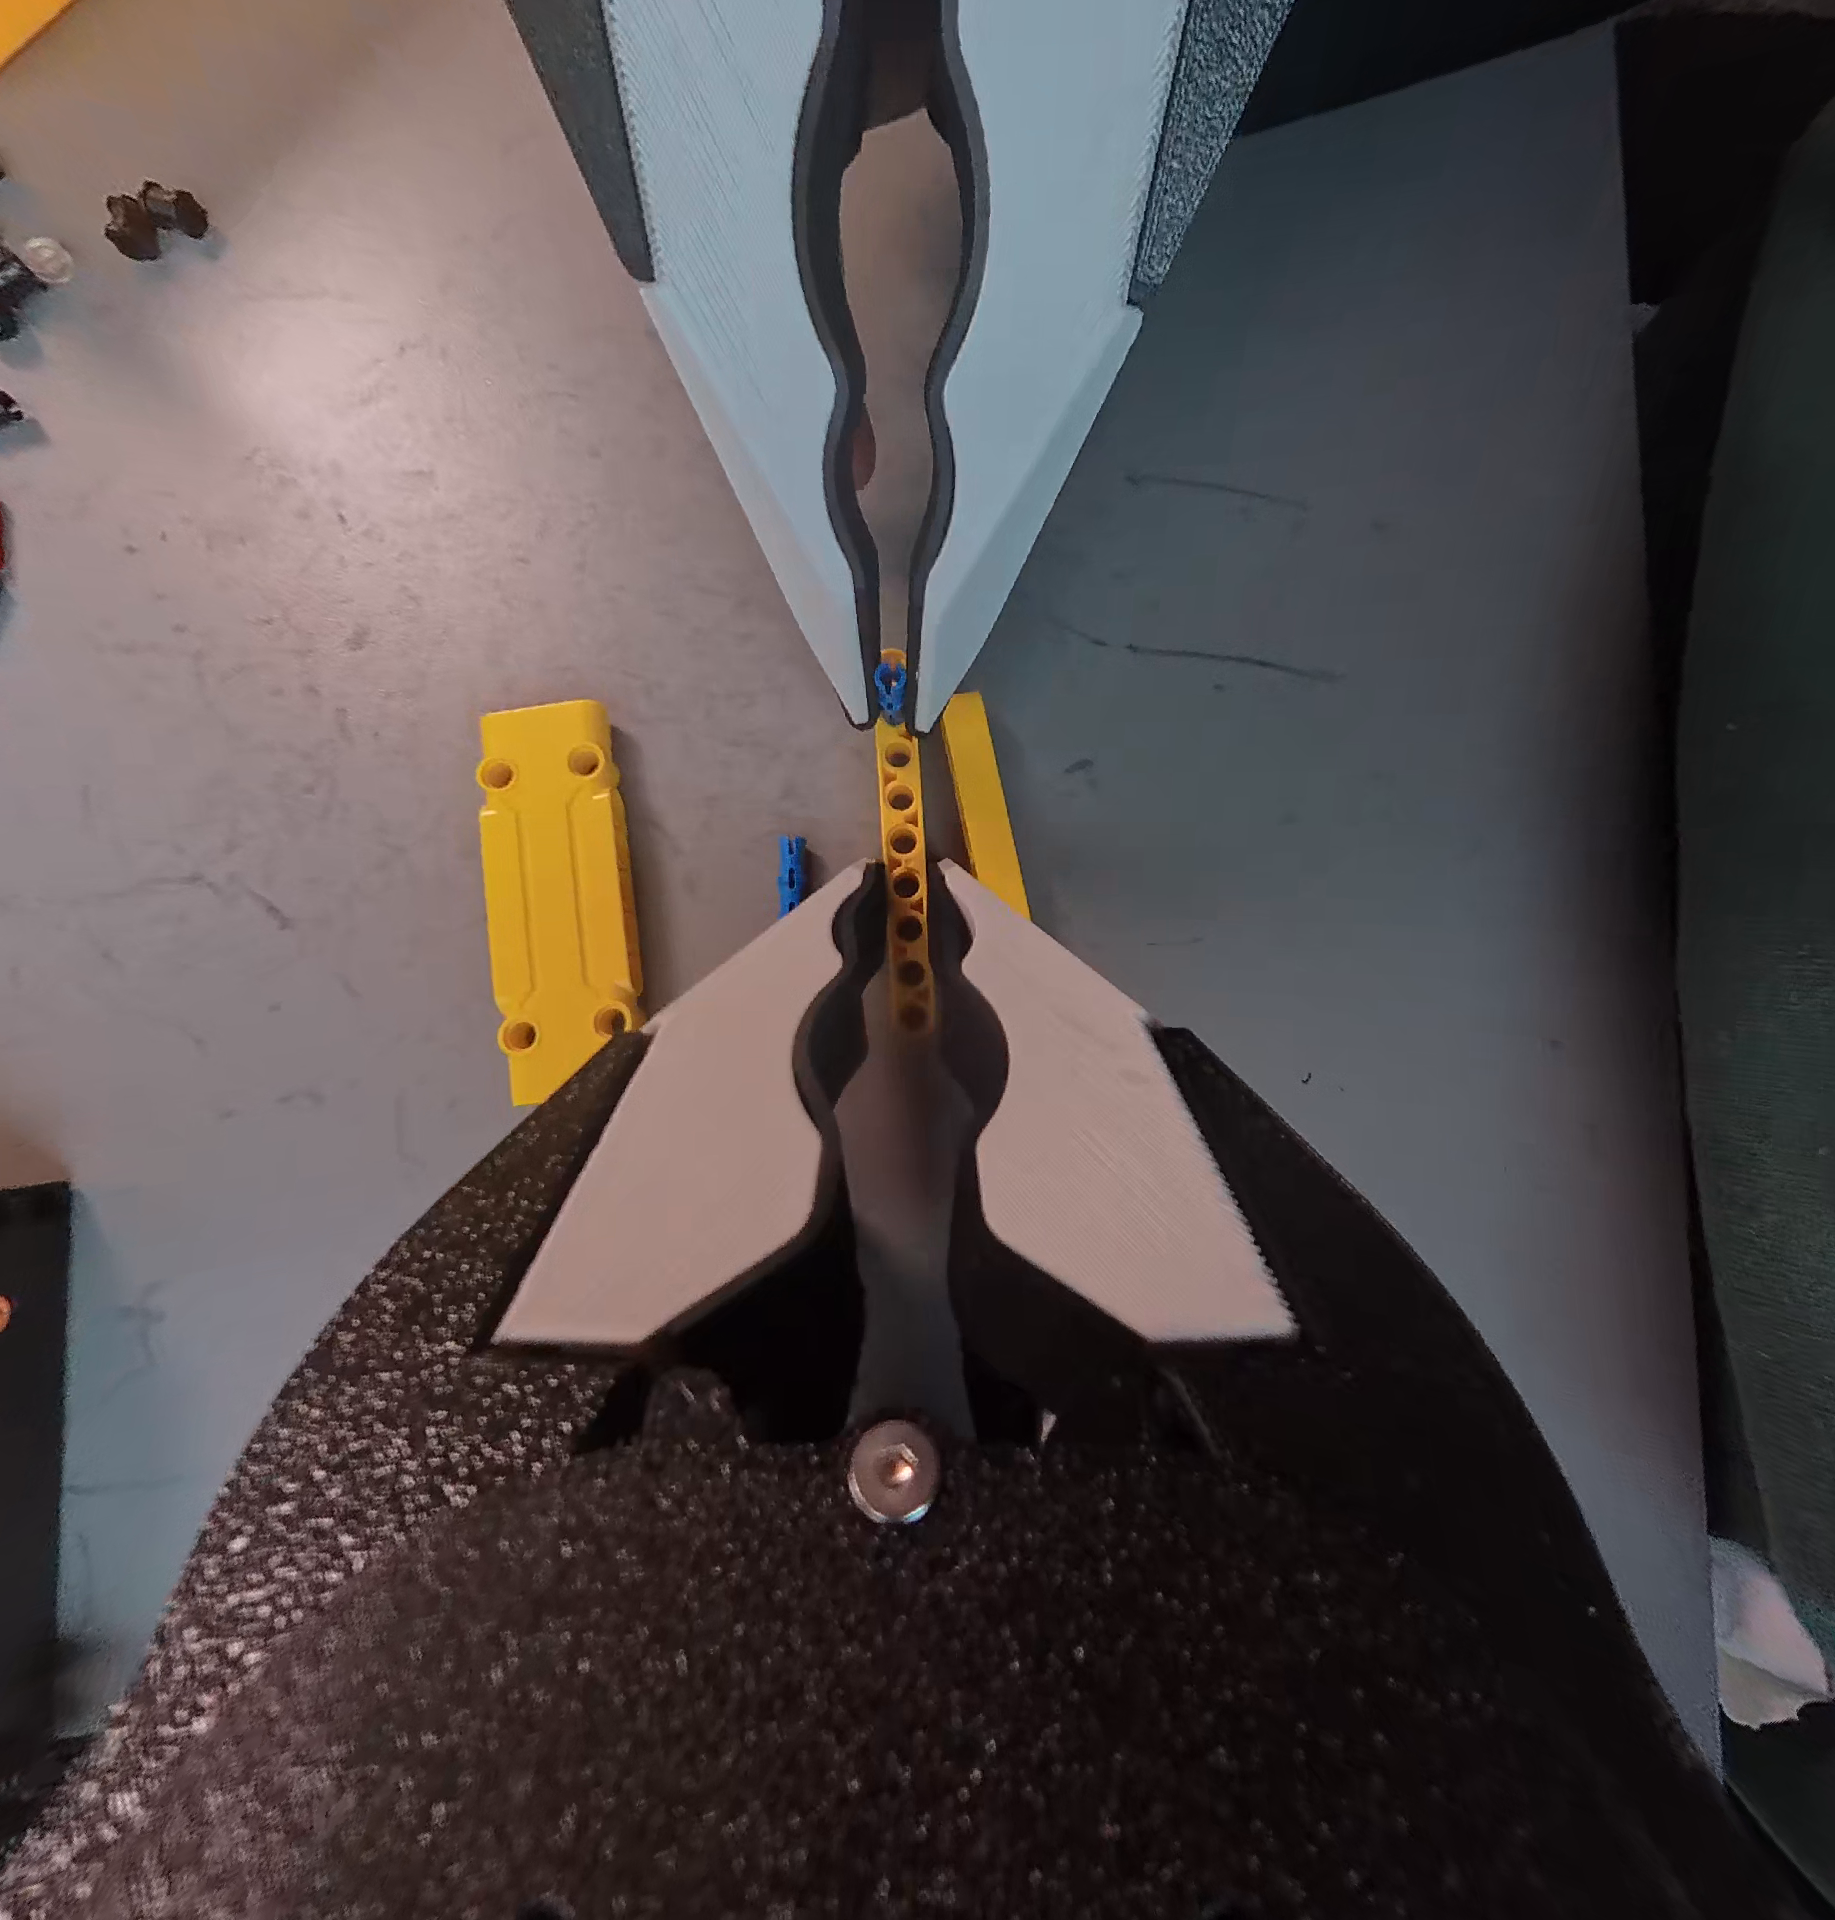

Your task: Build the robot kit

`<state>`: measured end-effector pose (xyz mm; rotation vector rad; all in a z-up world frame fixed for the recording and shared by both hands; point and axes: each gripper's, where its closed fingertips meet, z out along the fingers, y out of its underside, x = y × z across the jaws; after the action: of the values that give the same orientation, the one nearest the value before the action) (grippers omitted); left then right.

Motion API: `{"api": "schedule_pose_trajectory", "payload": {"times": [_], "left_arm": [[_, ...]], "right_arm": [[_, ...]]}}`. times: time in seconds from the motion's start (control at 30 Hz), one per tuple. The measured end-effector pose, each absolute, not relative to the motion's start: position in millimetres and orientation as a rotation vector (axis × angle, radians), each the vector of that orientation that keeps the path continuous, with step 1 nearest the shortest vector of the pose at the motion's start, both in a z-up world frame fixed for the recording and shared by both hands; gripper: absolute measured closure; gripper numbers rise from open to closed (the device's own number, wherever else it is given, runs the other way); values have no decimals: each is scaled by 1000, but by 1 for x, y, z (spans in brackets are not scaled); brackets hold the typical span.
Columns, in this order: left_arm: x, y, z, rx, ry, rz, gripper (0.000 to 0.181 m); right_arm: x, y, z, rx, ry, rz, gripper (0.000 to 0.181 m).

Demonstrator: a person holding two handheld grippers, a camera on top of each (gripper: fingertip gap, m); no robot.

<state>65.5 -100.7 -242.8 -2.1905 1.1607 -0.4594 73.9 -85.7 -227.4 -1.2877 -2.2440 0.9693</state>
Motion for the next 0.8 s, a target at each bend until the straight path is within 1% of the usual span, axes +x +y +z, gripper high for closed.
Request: {"api": "schedule_pose_trajectory", "payload": {"times": [0.33, 0.53, 0.8], "left_arm": [[66, -100, -243, -2232, 1158, -490, 175], [66, -98, -242, -2257, 1149, -515, 175], [66, -98, -242, -2237, 1160, -569, 175]], "right_arm": [[74, -85, -226, -1297, -2220, 995, 180], [72, -82, -224, -1380, -2125, 1128, 180], [75, -83, -230, -1310, -2172, 1022, 178]]}}
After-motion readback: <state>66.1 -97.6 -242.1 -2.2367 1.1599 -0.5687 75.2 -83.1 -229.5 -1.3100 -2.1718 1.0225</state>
